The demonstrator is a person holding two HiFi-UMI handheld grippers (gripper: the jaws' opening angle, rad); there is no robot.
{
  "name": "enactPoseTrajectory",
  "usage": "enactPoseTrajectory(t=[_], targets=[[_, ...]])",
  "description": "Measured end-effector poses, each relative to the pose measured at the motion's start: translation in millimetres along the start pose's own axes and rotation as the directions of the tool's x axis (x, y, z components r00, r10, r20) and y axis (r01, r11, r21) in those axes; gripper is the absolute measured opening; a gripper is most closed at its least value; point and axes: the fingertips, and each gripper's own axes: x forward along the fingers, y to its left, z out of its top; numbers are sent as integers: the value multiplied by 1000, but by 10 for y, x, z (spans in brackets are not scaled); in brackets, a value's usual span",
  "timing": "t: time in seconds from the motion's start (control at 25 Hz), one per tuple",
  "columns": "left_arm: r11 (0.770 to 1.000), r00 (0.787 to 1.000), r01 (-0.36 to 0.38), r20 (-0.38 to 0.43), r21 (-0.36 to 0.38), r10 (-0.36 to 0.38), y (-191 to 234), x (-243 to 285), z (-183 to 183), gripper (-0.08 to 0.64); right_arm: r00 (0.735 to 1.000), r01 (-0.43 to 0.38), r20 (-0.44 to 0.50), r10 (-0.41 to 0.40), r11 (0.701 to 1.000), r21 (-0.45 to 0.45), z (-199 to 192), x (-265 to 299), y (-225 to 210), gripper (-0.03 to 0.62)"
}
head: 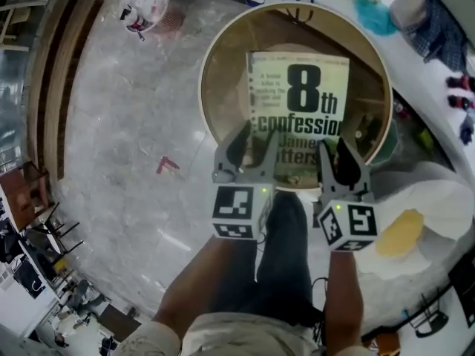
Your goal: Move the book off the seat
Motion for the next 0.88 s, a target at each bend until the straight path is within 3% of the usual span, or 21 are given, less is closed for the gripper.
enactPoseTrajectory(t=[0.32,0.88], targets=[[999,996,11,-84,-48,-15,215,597,-759,193,996,7,-84,-8,1000,-15,-705,552,-262,144],[997,987,-13,-161,-70,2,348,1005,-1268,193,984,17,-175,-19,1000,-16,-1192,943,-458,144]])
